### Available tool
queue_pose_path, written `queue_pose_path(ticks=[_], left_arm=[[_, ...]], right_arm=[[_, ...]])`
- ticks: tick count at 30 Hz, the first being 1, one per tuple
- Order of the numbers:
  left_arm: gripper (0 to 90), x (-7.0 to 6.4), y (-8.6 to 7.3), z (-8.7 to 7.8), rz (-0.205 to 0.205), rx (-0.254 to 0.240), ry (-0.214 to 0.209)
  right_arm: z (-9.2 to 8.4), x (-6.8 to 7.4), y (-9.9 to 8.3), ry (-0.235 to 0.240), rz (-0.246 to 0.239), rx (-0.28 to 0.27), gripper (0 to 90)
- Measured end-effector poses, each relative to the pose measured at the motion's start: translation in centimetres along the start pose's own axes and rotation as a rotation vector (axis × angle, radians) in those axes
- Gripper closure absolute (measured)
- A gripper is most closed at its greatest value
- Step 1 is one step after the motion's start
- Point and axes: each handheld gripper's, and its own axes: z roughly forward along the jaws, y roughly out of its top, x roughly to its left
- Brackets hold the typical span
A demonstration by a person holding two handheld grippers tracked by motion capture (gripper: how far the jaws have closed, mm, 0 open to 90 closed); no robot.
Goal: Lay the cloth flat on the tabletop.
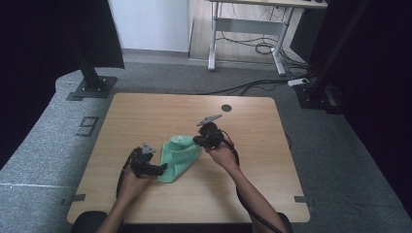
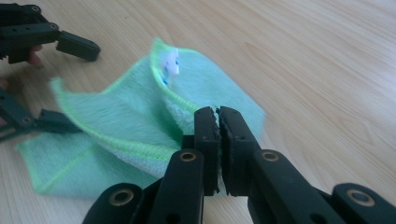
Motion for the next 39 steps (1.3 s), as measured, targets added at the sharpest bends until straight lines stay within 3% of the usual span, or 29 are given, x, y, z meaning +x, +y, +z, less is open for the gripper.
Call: queue_pose_path(ticks=[14,21,25,27,28,32,35,37,39], left_arm=[[6.0,0.0,0.0,0.0,-0.003,-0.002,0.001],[6.2,-0.1,0.0,0.0,-0.005,-0.002,0.002],[6.2,-0.1,0.0,0.0,-0.005,-0.001,0.002],[6.1,-0.1,0.0,0.0,-0.005,-0.001,0.002],[6.1,-0.1,0.0,0.0,-0.005,-0.001,0.002],[10.0,-0.1,0.1,-0.1,0.01,-0.005,-0.014],[16.5,-0.1,0.5,-0.1,0.014,-0.001,-0.025],[18.3,-0.4,1.5,-0.1,0.044,-0.01,-0.015],[20.6,-0.3,2.3,0.0,0.048,-0.022,-0.014]], right_arm=[[-3.7,-3.7,-4.3,-0.06,0.067,-0.011,84.0],[-3.8,-4.3,-6.4,-0.081,0.073,0.011,82.3],[-3.2,-5.2,-8.5,-0.09,0.12,0.047,79.4],[-3.1,-5.5,-9.1,-0.087,0.139,0.046,73.6],[-3.1,-5.5,-9.1,-0.087,0.139,0.046,73.6],[-4.0,-5.8,-9.1,-0.089,0.151,0.016,58.9],[-4.3,-5.8,-8.7,-0.085,0.144,-0.002,56.8],[-4.4,-5.7,-7.9,-0.082,0.136,-0.019,53.8],[-4.0,-5.5,-7.3,-0.077,0.131,-0.022,51.6]])
